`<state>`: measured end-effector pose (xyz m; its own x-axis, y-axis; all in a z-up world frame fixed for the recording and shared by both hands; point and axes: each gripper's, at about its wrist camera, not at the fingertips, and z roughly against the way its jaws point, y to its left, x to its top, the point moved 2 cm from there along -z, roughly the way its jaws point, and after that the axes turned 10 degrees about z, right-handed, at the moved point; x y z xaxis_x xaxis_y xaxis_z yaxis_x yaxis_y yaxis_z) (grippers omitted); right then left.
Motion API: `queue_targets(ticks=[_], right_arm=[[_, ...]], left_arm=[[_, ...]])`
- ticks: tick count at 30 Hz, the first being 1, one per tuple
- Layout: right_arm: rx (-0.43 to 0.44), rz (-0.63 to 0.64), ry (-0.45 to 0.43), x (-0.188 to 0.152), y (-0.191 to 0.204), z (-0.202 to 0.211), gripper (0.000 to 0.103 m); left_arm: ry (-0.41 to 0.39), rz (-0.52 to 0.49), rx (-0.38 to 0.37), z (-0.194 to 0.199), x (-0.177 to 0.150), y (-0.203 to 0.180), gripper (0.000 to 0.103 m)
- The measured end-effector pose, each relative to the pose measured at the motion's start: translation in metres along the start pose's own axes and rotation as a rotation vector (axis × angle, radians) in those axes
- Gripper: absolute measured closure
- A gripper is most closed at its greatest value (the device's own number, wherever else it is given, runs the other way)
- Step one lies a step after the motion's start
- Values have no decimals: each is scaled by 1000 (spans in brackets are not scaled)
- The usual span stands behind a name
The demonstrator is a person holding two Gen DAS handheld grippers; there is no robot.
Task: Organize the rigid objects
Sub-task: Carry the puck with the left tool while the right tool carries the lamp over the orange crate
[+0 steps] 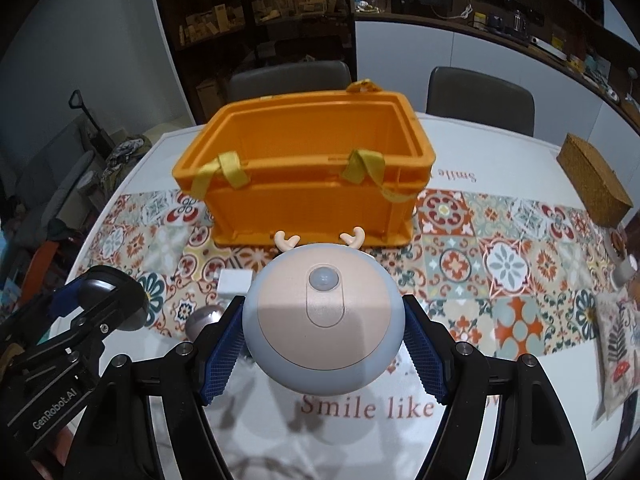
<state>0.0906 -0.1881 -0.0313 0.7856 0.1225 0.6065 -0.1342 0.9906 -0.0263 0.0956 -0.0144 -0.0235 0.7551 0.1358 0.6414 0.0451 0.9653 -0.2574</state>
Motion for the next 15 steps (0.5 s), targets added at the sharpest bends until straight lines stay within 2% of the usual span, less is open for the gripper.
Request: queue_targets(ticks=[15], right_arm=[[20,-23,-8,44,-16,-21,28]], left_arm=[[-29,-17,-4,-21,46,-8,45]])
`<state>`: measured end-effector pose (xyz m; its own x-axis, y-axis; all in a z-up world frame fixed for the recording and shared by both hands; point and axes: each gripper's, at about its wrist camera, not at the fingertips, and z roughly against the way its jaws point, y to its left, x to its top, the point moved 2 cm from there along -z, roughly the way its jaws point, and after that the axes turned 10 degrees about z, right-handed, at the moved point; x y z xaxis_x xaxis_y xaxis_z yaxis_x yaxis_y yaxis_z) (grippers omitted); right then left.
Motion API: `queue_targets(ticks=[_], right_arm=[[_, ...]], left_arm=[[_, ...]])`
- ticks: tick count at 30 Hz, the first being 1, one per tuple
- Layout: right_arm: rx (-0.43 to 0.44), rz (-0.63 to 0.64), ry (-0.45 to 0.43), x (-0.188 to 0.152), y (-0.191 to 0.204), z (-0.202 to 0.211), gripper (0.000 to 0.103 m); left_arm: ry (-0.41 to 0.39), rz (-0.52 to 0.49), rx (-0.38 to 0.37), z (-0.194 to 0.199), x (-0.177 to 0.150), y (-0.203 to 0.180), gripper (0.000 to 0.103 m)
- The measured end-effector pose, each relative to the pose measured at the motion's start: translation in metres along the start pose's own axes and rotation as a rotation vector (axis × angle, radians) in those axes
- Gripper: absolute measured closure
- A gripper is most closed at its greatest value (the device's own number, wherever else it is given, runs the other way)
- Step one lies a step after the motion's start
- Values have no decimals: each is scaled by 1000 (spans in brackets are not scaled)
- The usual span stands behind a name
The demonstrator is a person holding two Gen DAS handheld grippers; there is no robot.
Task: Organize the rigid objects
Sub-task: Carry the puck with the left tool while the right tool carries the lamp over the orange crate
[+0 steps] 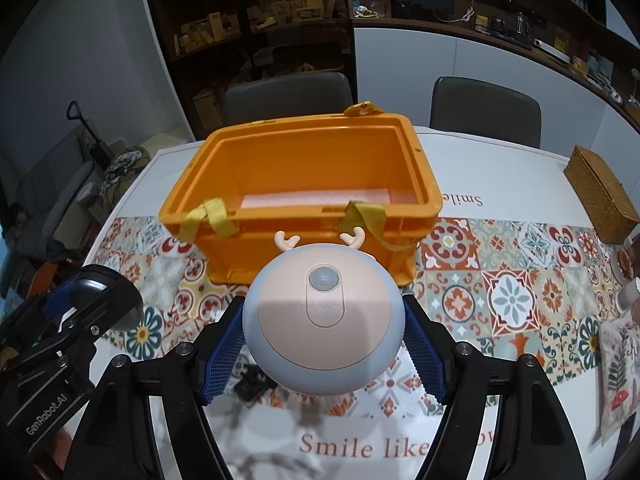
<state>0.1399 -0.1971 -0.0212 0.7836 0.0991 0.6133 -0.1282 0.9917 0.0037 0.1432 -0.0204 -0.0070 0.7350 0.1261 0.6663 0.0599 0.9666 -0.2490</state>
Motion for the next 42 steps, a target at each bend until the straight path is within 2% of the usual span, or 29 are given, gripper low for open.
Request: queue_targets(ticks=[26,34,40,42], right_arm=[[-53,-1,-22,86,-24,-13,28],[-55,-2,21,106,-31,-32,28],[-54,11,76,118,-30,-53,28],[-51,14,95,121,-30,-61,28]], left_arm=[[-58,-79,-16,-28,79,-27,45],[-7,-83,-13,-51,97,-24,45],[53,-84,-3,-76,107,-21,45],[95,-71,-9,-88,110,-20,45]])
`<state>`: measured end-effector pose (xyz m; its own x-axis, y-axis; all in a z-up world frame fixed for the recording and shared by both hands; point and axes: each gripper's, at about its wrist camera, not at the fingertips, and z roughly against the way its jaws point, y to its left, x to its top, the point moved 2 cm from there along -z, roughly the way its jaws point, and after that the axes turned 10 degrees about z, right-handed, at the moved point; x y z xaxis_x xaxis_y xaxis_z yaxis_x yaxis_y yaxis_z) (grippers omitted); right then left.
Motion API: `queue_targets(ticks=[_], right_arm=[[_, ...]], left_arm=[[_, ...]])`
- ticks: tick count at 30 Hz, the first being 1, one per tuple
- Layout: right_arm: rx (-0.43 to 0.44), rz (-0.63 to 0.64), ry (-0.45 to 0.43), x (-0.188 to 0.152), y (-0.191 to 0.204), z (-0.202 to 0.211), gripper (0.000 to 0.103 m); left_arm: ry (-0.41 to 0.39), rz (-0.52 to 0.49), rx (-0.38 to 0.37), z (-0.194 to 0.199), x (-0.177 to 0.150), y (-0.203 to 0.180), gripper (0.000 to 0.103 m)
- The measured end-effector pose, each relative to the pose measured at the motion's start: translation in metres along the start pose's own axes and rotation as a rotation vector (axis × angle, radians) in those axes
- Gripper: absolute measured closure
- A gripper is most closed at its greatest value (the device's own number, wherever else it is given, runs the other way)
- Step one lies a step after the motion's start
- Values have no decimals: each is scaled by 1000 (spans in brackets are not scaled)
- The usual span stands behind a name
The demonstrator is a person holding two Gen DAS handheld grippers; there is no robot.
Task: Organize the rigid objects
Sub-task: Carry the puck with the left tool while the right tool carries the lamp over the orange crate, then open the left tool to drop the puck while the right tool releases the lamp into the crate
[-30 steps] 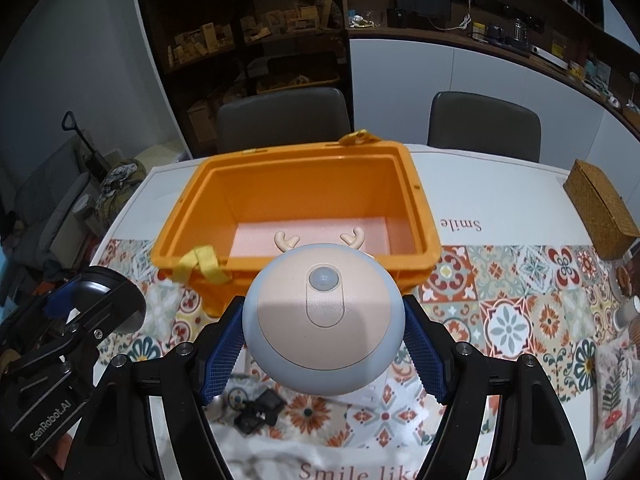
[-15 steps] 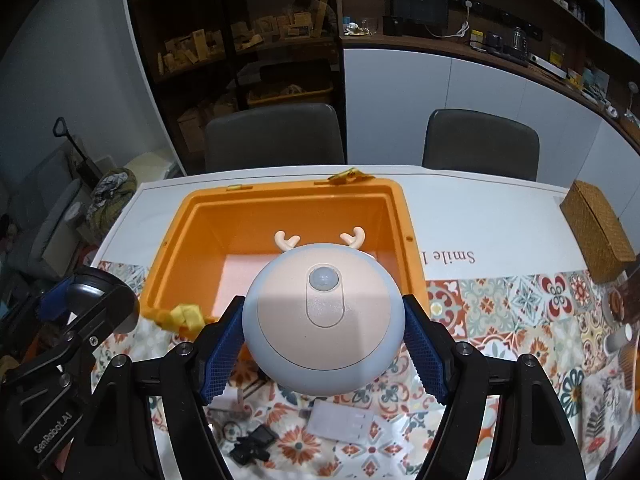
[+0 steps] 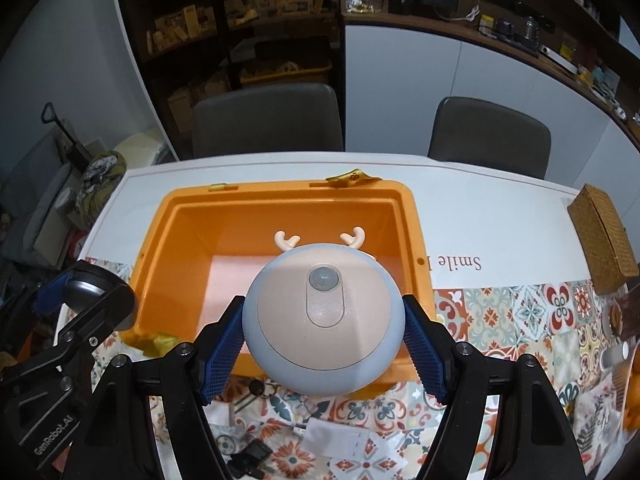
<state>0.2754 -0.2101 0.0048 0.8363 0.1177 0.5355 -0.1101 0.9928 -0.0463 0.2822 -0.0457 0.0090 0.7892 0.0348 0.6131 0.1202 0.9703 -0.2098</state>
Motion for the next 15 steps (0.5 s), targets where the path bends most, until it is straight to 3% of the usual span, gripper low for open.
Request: queue_targets(ticks=[15], right_arm=[[-27,27,146,0,1,-58,28]], left_arm=[[154,-15,69,-66,-1,4,45]])
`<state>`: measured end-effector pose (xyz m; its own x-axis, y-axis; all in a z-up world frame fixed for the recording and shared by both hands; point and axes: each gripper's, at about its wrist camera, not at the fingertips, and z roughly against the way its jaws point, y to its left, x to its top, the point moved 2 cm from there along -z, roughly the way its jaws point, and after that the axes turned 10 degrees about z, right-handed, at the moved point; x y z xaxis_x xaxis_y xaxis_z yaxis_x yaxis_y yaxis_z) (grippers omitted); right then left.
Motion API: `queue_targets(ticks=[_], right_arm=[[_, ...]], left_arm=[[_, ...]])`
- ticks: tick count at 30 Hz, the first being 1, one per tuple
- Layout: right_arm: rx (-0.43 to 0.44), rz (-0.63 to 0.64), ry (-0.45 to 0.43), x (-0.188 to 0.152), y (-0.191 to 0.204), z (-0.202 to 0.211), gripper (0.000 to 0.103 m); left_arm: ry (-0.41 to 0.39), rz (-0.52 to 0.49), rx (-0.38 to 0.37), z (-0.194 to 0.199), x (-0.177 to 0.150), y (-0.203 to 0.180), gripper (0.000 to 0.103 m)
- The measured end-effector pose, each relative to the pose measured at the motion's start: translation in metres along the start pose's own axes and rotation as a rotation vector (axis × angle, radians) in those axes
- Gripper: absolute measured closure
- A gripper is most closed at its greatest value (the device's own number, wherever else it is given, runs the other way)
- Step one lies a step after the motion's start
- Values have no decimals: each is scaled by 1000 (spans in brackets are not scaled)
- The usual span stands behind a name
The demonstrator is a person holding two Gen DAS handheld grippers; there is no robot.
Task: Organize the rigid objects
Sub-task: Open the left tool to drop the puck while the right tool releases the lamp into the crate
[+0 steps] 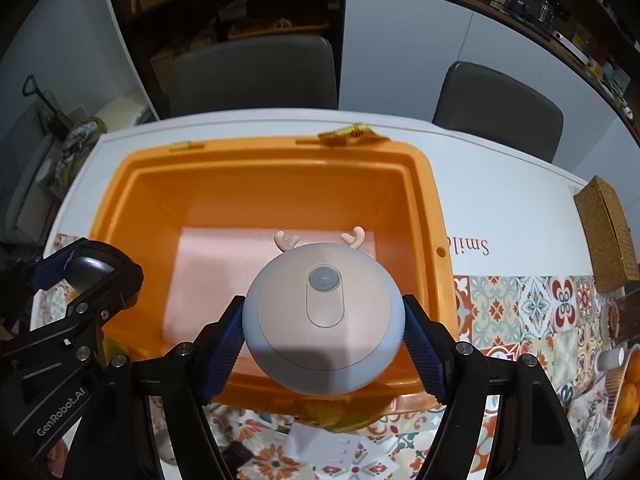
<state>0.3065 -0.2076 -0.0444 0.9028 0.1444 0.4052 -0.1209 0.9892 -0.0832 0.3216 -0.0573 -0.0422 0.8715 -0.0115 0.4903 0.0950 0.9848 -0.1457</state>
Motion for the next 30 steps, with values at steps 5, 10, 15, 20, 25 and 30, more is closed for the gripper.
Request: queue_targets(ticks=[5,10,15,20,25,30], right_arm=[[0,-6,11,0,-2,-5,28],[1,-7,17,0,-2,-9,28],[7,-12,22,0,-3,-12,28],[7,-4,23,2,1,-13,28],[-7,-9,22,2,3,-14,28],[-30,-11,-16,1,3,-5,20]], left_arm=[[22,7,9,-8,-2,1,45],[5,-7,43,-6,-1,1,39],[-19,3,90,1,-1,9,22],[-52,1,176,9,-4,16,16],[-50,8,171,15,-9,23,16],[-54,35,158,24,-13,29,16]])
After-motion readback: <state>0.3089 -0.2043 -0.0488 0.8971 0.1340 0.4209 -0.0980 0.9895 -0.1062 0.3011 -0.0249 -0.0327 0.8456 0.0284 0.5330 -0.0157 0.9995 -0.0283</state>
